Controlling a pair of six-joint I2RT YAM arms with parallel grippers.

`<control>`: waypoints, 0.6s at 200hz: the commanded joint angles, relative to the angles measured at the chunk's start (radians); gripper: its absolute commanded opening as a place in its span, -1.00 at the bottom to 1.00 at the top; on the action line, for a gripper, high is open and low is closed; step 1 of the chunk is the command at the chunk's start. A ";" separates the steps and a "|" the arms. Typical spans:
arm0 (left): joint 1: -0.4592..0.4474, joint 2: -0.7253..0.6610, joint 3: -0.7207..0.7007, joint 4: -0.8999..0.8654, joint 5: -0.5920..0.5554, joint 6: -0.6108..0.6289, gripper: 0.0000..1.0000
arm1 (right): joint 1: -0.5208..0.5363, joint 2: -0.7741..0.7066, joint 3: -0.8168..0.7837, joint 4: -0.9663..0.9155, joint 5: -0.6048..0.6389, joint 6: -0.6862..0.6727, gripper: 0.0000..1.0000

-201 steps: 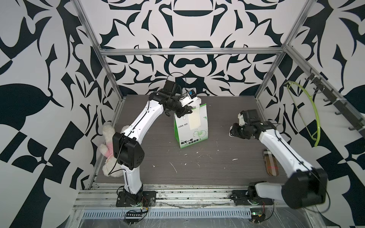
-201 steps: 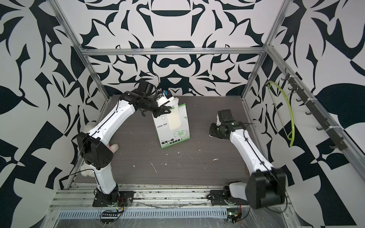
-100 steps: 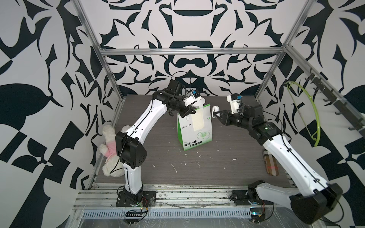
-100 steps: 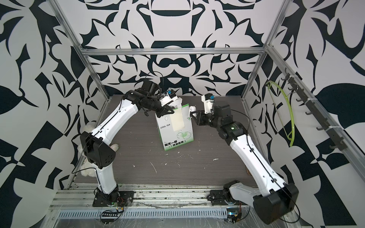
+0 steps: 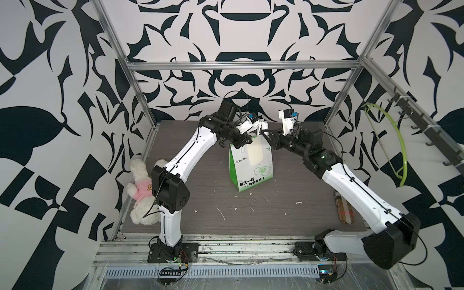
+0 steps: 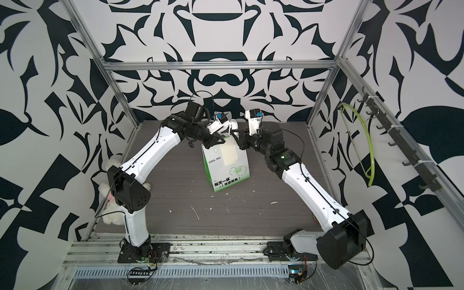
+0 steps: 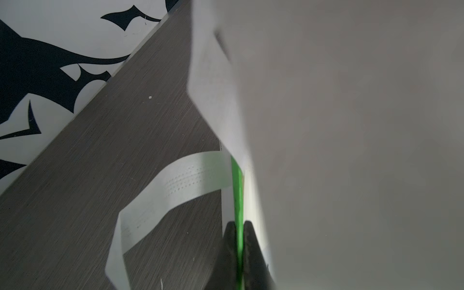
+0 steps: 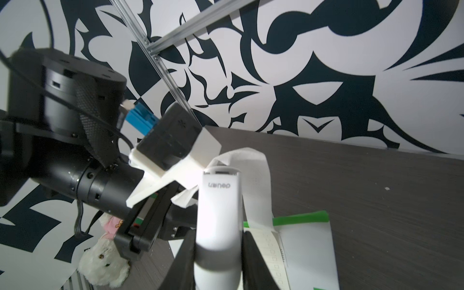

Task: Staple the receipts to the bags
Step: Place the stapler in the takeout bag.

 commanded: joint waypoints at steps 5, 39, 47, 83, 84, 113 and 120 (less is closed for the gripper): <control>-0.012 -0.030 -0.016 -0.016 -0.012 0.003 -1.00 | 0.028 0.007 -0.001 0.114 0.028 -0.030 -0.92; -0.018 -0.034 -0.012 -0.016 -0.018 0.004 -1.00 | 0.052 0.031 -0.008 0.127 0.057 -0.055 -0.92; -0.020 -0.039 -0.015 -0.015 -0.018 0.009 -1.00 | 0.057 0.032 -0.014 0.138 0.062 -0.061 -0.93; -0.026 -0.062 -0.046 -0.001 -0.012 0.036 -1.00 | 0.067 0.046 -0.042 0.185 0.095 -0.082 -0.95; -0.026 -0.062 -0.047 0.000 -0.012 0.037 -1.00 | 0.067 0.046 -0.043 0.185 0.096 -0.083 -0.95; -0.026 -0.063 -0.050 0.014 -0.025 0.020 -1.00 | 0.067 0.046 -0.073 0.205 0.100 -0.084 -0.96; -0.026 -0.050 -0.031 -0.006 -0.038 0.013 -1.00 | 0.068 0.040 -0.079 0.204 0.104 -0.084 -0.96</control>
